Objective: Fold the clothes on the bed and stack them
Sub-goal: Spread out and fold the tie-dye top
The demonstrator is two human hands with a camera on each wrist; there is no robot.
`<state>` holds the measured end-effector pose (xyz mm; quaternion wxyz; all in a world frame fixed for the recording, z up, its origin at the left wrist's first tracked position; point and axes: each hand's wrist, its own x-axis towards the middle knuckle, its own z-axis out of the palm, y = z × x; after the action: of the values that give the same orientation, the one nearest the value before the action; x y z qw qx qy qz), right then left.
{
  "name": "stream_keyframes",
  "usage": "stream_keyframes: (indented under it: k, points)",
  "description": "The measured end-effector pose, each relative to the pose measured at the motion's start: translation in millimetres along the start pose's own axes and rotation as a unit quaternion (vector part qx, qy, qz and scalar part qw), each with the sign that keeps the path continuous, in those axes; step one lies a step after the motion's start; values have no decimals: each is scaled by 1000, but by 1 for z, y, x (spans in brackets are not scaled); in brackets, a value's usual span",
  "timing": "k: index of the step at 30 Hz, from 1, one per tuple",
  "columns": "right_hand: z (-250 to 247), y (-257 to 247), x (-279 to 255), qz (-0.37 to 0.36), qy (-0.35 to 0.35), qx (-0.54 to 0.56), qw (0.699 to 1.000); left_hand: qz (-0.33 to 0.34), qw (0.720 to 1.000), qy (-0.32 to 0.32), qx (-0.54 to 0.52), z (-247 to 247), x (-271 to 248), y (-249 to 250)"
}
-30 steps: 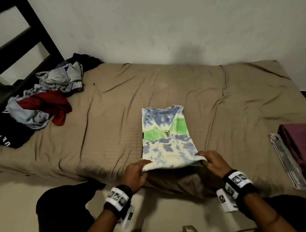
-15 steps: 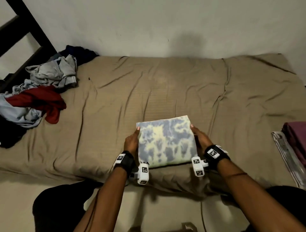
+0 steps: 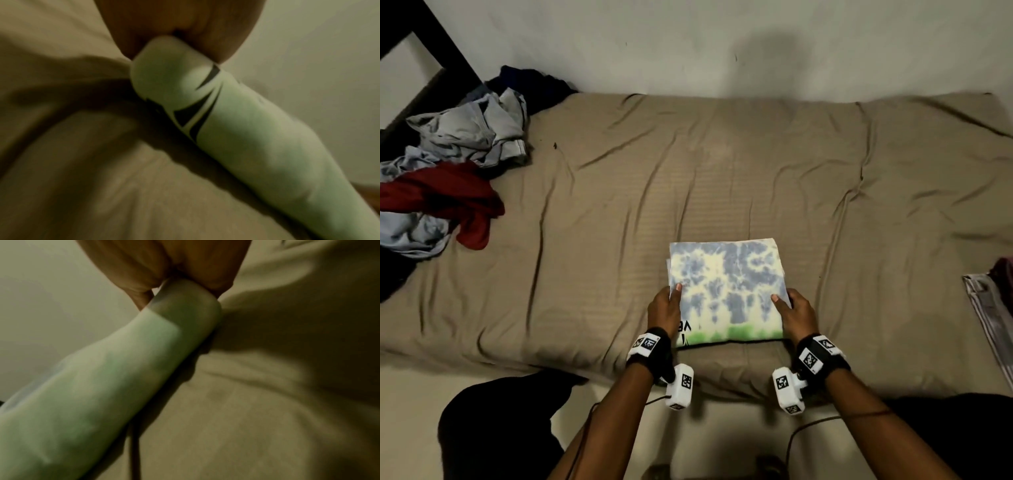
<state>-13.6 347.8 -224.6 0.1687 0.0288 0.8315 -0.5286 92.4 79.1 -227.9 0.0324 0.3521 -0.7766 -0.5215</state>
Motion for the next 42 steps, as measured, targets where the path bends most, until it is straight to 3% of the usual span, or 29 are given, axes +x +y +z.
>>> stream_keyframes:
  k: [2,5,9,14,17,21,25,27,29,31,32,34,36,38,40,42]
  points:
    - [3,1,-1,-8,22,-90,996,-34,996,13,79,7,-2,2]
    - [6,-8,1,6,28,-167,986,-64,991,37,113,8,-6,12]
    - [4,-6,-1,-4,12,-174,985,-43,992,74,88,1,-26,13]
    - [-7,8,-11,15,-19,-23,999,-62,994,88,37,4,-52,-6]
    - [-7,1,-12,-15,-21,-85,996,-65,993,77,64,3,-48,-4]
    - [0,-2,-6,-28,-2,-259,965,-71,987,54,133,-2,-43,7]
    - [3,4,-9,-18,46,-257,965,-90,980,40,173,0,-41,8]
    - [4,0,-16,-7,82,-250,965,-82,972,68,209,-3,-48,13]
    - [6,-4,-26,-31,131,-283,950,-21,963,125,236,-4,-61,18]
    - [12,-10,-39,-123,177,-296,931,129,943,172,256,3,-74,20]
    - [17,-12,-47,-182,163,-300,922,207,923,163,279,9,-79,21]
    - [31,-7,-66,-304,34,-324,895,308,885,63,345,26,-89,11]
    - [34,8,-73,-382,-106,-371,840,336,847,-31,410,33,-90,-10]
    - [20,23,-62,-405,-143,-435,791,338,830,-69,438,25,-84,-32]
    - [0,29,-45,-389,-144,-472,778,347,822,-72,446,14,-79,-50]
    - [-18,30,-36,-365,-155,-480,783,341,830,-88,432,6,-78,-57]
